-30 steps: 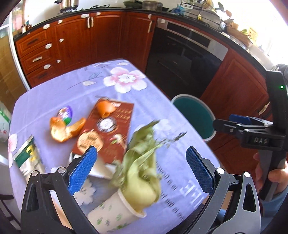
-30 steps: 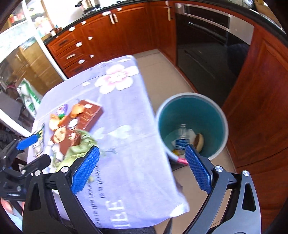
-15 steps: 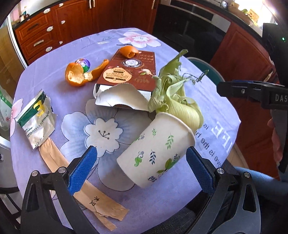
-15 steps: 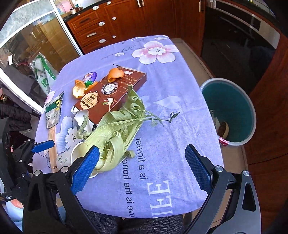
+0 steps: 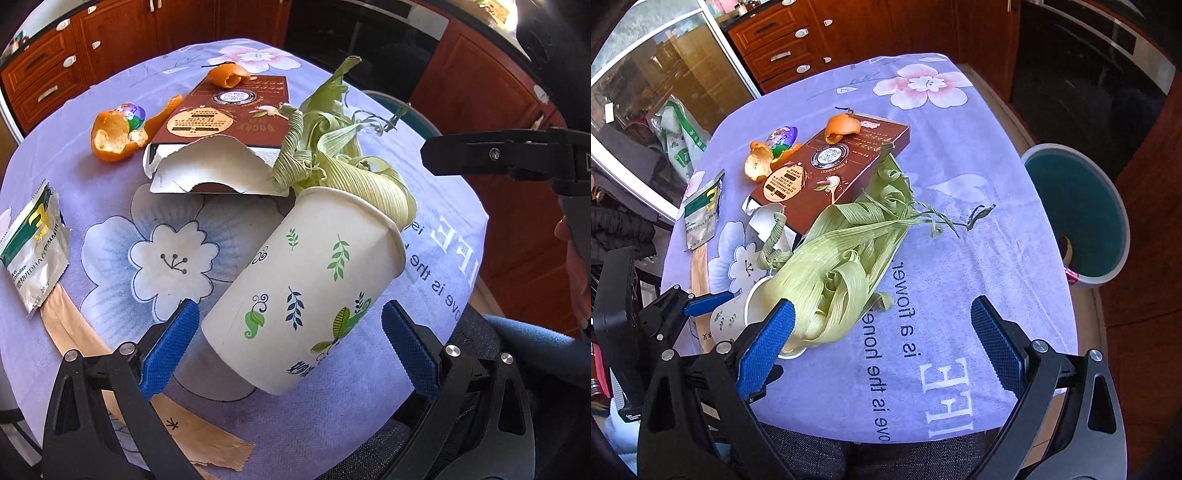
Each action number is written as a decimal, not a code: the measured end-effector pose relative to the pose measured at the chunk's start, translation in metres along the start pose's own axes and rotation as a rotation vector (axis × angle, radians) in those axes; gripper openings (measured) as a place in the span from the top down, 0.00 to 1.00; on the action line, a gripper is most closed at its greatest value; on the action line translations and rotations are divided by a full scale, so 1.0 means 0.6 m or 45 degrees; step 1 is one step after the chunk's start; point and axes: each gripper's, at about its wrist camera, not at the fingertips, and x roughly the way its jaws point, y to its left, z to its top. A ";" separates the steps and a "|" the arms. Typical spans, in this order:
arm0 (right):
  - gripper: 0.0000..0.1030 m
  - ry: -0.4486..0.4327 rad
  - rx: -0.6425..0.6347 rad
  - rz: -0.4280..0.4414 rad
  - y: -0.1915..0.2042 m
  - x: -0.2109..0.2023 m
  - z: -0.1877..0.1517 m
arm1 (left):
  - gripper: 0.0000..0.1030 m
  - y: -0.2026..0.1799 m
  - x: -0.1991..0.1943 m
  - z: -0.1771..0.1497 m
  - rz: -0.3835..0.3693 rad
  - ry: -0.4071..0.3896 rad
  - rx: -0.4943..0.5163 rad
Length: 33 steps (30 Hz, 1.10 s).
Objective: Collect trash
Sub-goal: 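Return both tools to the table and close the left tool on the paper cup, then lift the white paper cup with the left tool while the right tool grasps the corn husks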
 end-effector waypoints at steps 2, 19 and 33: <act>0.11 0.005 0.005 -0.002 -0.001 0.002 0.000 | 0.04 -0.006 0.002 -0.002 0.013 -0.004 0.024; 0.11 0.072 0.001 0.089 0.019 0.031 -0.009 | 0.34 0.000 -0.044 -0.029 -0.025 -0.096 -0.004; 0.11 0.116 -0.035 0.134 0.070 0.075 0.000 | 0.34 0.044 -0.043 -0.061 -0.012 -0.067 -0.099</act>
